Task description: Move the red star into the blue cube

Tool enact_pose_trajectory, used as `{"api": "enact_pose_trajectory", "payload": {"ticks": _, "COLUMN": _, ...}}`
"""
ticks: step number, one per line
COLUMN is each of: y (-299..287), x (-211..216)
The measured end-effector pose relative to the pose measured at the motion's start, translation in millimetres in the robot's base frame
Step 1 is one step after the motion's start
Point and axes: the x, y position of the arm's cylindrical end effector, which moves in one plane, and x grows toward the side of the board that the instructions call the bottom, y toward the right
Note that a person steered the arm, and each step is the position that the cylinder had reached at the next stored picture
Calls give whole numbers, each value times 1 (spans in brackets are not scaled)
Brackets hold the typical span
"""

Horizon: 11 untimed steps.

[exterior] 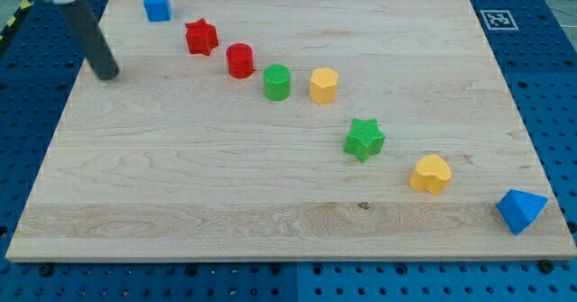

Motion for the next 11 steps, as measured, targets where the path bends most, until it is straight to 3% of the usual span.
{"api": "enact_pose_trajectory", "payload": {"ticks": 3, "y": 77, "x": -58}}
{"api": "enact_pose_trajectory", "payload": {"ticks": 5, "y": 107, "x": -30}}
{"api": "enact_pose_trajectory", "payload": {"ticks": 7, "y": 125, "x": -66}}
{"api": "enact_pose_trajectory", "payload": {"ticks": 9, "y": 140, "x": -27}}
{"api": "enact_pose_trajectory", "payload": {"ticks": 11, "y": 153, "x": -27}}
